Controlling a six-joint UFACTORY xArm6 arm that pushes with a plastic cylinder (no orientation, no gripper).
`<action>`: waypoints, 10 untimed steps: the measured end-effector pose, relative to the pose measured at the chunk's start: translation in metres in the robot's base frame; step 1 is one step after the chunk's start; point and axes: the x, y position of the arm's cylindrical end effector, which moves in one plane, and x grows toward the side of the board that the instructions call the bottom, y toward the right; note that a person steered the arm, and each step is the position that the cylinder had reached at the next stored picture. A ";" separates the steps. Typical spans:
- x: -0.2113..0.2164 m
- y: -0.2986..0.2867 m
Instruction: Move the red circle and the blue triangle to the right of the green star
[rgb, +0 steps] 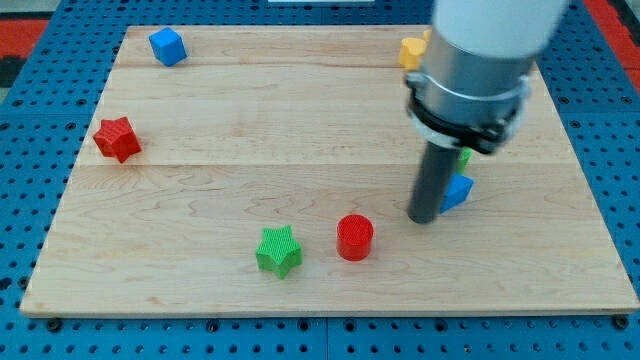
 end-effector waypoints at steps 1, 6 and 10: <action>-0.042 -0.021; -0.049 -0.090; -0.292 -0.356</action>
